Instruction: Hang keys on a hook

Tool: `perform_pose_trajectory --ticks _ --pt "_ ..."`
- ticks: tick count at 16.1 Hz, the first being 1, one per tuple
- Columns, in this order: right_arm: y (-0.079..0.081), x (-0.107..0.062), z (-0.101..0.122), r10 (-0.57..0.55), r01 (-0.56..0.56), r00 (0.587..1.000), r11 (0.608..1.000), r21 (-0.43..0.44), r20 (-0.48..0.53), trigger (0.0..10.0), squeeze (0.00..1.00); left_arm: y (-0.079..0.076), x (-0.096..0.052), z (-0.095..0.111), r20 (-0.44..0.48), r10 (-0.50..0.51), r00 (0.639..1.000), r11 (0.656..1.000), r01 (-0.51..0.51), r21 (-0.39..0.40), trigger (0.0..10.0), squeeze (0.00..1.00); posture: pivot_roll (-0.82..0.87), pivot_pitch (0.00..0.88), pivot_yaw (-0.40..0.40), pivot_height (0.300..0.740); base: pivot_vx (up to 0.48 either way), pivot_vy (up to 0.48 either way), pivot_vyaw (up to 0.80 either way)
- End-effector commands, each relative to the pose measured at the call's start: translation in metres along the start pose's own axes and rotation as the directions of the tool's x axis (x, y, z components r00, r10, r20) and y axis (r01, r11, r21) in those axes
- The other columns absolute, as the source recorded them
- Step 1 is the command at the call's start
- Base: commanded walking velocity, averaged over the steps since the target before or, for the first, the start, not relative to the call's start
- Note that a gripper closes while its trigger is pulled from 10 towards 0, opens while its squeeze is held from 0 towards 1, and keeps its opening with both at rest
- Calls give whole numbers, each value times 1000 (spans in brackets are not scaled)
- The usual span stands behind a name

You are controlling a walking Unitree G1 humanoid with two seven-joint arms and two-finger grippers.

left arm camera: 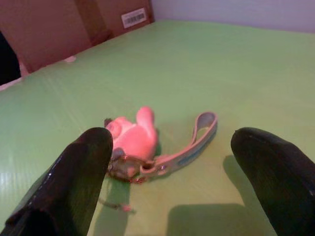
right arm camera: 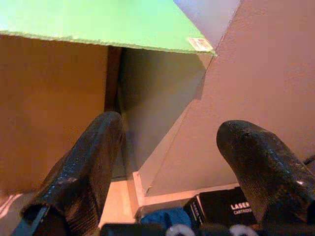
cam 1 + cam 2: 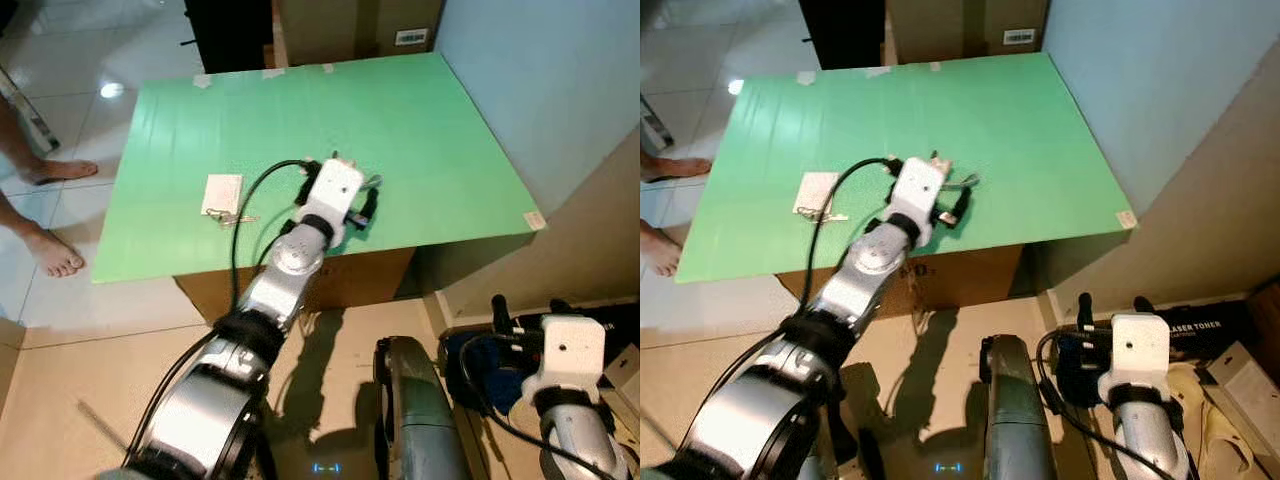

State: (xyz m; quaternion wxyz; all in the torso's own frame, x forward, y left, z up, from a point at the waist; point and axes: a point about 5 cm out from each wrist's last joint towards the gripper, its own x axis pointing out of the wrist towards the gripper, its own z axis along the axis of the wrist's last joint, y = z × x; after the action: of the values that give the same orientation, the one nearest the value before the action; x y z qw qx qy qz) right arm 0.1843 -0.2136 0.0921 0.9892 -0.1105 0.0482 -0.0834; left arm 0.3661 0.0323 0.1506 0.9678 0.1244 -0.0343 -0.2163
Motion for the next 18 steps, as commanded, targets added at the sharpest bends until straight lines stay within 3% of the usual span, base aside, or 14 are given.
perform_pose_trajectory --ticks 1,6,18 --pt "-2 -5 0 0 0 1000 1000 -10 -11 10000 0 1 2 0 -1 13 1000 1000 -13 2 10000 0 -407 171 9 543 0 0 0" --pt "-6 -16 -1 -7 6 999 1000 -21 -33 10000 0 10 7 -1 -15 70 997 997 -69 46 10000 0 -429 186 6 543 0 0 0" --pt "-3 -20 -1 -12 12 999 1000 -14 -43 10000 0 15 17 11 -16 110 994 992 -108 60 10000 0 -441 189 19 543 0 0 0"
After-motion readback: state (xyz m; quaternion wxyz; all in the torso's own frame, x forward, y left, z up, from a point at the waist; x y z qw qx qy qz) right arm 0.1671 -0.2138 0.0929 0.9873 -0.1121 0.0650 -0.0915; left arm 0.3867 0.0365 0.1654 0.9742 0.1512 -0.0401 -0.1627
